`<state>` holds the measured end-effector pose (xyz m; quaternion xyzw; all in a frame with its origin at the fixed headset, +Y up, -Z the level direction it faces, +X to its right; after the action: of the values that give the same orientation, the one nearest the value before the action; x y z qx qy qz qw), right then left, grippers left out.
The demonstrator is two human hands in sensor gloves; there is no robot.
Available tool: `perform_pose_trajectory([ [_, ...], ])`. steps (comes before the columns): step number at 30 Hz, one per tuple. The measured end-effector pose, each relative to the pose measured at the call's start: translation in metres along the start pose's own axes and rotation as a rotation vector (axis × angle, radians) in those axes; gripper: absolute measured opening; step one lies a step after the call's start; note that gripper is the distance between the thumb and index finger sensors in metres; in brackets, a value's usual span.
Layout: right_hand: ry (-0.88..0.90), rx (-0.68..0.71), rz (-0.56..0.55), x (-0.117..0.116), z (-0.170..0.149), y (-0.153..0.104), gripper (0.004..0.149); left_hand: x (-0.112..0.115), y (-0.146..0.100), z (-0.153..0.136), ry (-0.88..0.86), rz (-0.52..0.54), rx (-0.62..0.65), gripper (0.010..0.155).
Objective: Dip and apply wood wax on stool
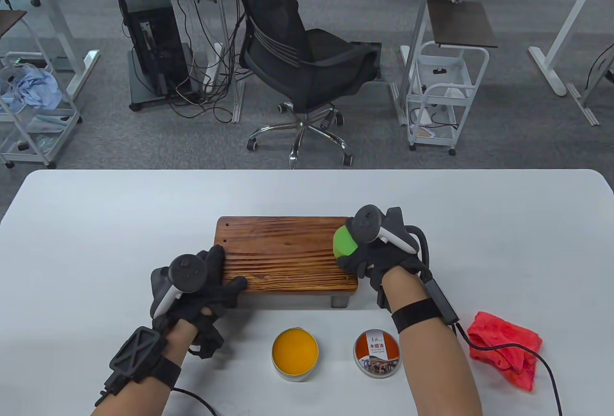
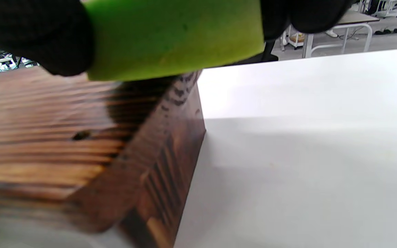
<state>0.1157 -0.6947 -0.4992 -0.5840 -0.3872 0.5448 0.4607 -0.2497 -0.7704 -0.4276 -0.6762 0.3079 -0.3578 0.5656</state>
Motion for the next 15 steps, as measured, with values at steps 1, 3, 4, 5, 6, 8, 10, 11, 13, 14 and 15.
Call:
perform_pose_trajectory([
  [1, -0.028, -0.003, -0.004, 0.001, 0.005, 0.002, 0.099, 0.0, 0.0, 0.0, -0.002, 0.005, 0.003, 0.107],
  [3, -0.064, -0.001, -0.017, 0.001, 0.015, 0.004, 0.099, 0.0, -0.001, 0.0, -0.004, 0.008, 0.003, 0.107],
  [4, -0.08, 0.008, -0.022, 0.0, 0.022, 0.004, 0.099, 0.0, -0.001, 0.0, -0.007, 0.009, 0.003, 0.107],
  [5, -0.088, 0.022, -0.022, 0.0, 0.027, 0.003, 0.099, 0.0, -0.001, 0.001, -0.011, 0.009, 0.003, 0.107],
  [6, -0.102, 0.044, -0.018, 0.0, 0.032, 0.001, 0.099, 0.0, -0.001, 0.0, -0.014, 0.009, 0.002, 0.107],
  [8, -0.141, 0.064, -0.007, 0.001, 0.038, -0.003, 0.098, 0.0, -0.001, 0.001, -0.015, 0.008, 0.001, 0.107],
  [10, -0.183, 0.057, -0.003, 0.004, 0.039, -0.004, 0.098, 0.0, -0.001, 0.0, -0.017, 0.004, 0.0, 0.107],
  [11, -0.185, 0.054, 0.005, 0.005, 0.04, -0.001, 0.098, 0.0, -0.001, 0.0, -0.019, 0.004, 0.0, 0.107],
  [13, -0.185, 0.039, -0.012, 0.006, 0.045, 0.005, 0.098, 0.0, -0.002, 0.0, -0.019, 0.006, 0.0, 0.107],
  [14, -0.189, 0.038, -0.021, 0.006, 0.049, 0.008, 0.098, 0.0, -0.002, 0.0, -0.018, 0.006, 0.0, 0.107],
  [15, -0.182, 0.043, -0.025, 0.004, 0.055, 0.01, 0.098, 0.0, -0.001, 0.0, -0.019, 0.005, -0.001, 0.107],
])
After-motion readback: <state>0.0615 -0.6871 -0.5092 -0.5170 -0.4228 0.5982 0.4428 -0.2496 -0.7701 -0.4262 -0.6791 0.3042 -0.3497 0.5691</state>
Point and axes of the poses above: the tracker on the back of each hand, its own z axis roughly to the thumb side, its own y axis roughly from the wrist to the fingertips, x = y × z, the point moved 3 cm from there along y, roughly from the wrist to the fingertips, and after that the axes turned 8 degrees about -x, right-handed, at the moved point
